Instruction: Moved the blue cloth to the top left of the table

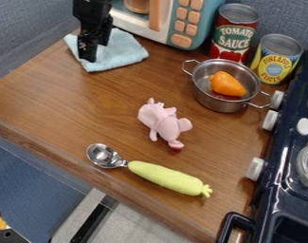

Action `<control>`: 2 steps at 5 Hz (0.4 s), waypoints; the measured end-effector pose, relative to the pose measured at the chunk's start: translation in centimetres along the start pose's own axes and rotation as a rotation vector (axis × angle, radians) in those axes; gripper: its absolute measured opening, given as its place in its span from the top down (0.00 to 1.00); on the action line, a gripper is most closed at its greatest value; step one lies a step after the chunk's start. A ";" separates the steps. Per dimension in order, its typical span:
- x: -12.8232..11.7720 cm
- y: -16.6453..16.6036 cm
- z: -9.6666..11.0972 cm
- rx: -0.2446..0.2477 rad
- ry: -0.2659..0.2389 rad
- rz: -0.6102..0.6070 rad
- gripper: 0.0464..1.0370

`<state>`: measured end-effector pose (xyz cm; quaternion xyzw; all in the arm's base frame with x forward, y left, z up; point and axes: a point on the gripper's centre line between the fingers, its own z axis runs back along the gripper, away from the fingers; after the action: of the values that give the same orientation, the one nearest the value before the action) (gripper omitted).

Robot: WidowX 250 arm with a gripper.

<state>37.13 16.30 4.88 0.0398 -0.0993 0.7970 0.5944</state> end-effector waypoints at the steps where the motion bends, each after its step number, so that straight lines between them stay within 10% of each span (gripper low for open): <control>1: 0.2 0.6 0.2 0.007 0.025 0.024 0.04; 2: 0.4 1.7 0.8 -0.027 0.021 0.075 0.04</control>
<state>35.39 16.02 5.50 0.0198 -0.1052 0.8178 0.5654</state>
